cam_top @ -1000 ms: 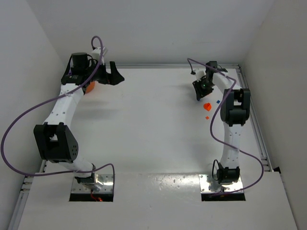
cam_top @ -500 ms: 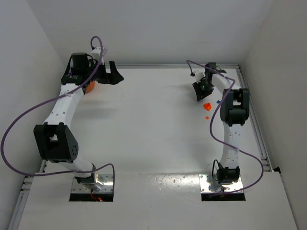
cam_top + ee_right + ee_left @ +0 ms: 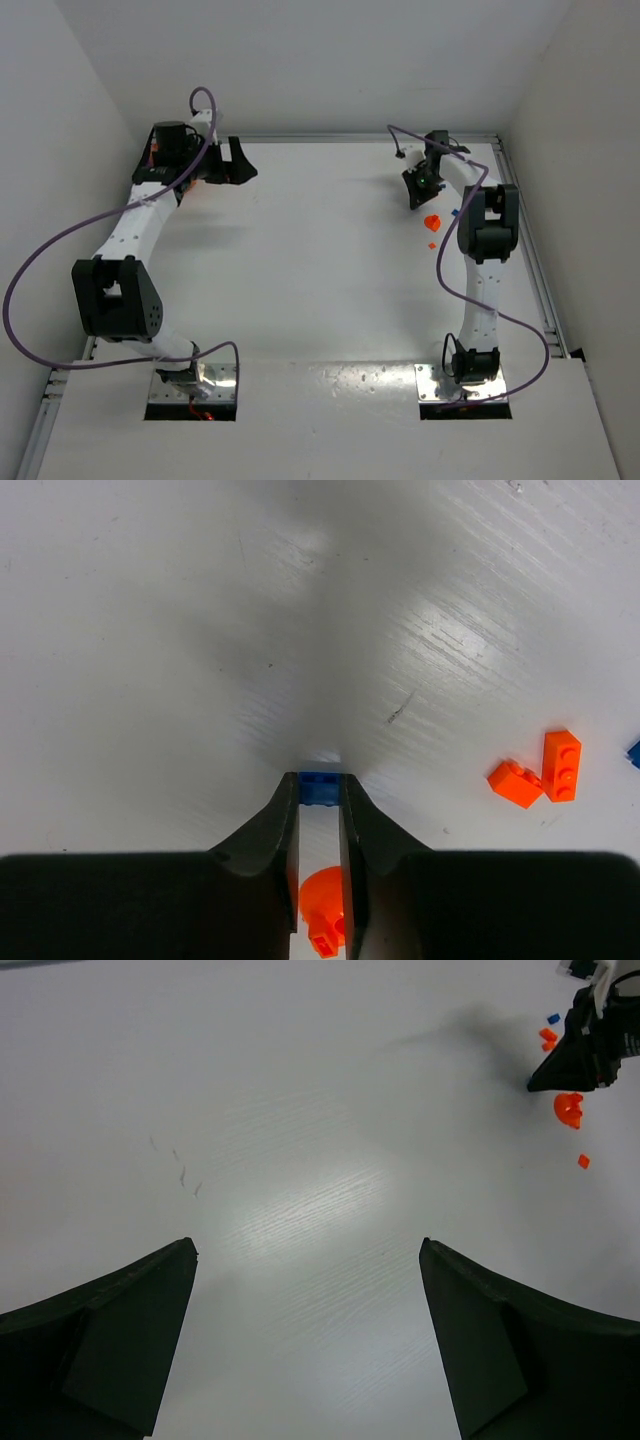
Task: Sort the legos into containers by color
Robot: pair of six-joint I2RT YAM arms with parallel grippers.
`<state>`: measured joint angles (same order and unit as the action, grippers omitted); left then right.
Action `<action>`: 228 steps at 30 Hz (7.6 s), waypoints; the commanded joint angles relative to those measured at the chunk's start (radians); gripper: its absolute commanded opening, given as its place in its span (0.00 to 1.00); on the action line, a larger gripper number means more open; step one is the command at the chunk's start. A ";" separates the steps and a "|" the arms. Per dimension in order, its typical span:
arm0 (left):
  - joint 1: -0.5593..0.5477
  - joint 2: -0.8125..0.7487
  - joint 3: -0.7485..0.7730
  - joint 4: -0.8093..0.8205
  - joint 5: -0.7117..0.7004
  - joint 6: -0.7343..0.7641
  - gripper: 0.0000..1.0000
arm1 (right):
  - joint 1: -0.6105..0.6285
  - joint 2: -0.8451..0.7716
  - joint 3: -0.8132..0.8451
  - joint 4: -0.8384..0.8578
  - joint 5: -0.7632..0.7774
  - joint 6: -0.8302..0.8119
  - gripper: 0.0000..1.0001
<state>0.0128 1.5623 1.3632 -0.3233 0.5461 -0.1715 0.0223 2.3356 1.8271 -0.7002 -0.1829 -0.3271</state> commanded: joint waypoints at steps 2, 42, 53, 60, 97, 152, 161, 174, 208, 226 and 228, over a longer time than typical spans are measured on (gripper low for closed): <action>0.004 -0.065 -0.041 0.067 0.011 0.012 1.00 | 0.010 0.001 -0.028 -0.033 -0.046 0.043 0.11; -0.563 0.084 -0.147 0.127 0.255 0.121 0.63 | 0.110 -0.400 -0.758 0.875 -1.139 1.649 0.02; -0.534 0.119 -0.141 0.306 0.089 -0.025 0.59 | 0.137 -0.420 -0.767 0.904 -1.139 1.738 0.02; -0.534 0.177 -0.085 0.336 0.127 -0.082 0.59 | 0.156 -0.420 -0.776 0.946 -1.149 1.772 0.02; -0.380 0.007 -0.191 0.307 0.170 -0.063 0.07 | 0.108 -0.394 -0.746 0.972 -1.149 1.746 0.43; 0.153 0.670 0.758 -0.189 -0.686 0.191 0.20 | 0.051 -0.366 -0.209 -0.055 -0.659 0.752 0.51; 0.153 0.679 0.769 -0.189 -0.695 0.191 0.34 | 0.051 -0.366 -0.209 -0.055 -0.668 0.752 0.51; 0.162 0.670 0.778 -0.189 -0.686 0.182 0.45 | 0.051 -0.366 -0.218 -0.055 -0.678 0.752 0.51; -0.050 -0.077 0.079 -0.165 0.377 0.276 0.94 | -0.228 -0.162 -0.043 -0.082 0.048 -0.257 0.58; -0.050 -0.027 0.079 -0.155 0.377 0.245 0.98 | -0.246 -0.021 0.061 -0.133 -0.015 -0.320 0.55; -0.050 -0.016 0.079 -0.155 0.377 0.245 0.98 | -0.246 -0.021 0.061 -0.142 -0.026 -0.329 0.56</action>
<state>-0.0307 1.5326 1.4345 -0.5098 0.8944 0.0780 -0.2169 2.3203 1.8462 -0.8234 -0.1608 -0.6250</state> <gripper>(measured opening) 0.974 0.559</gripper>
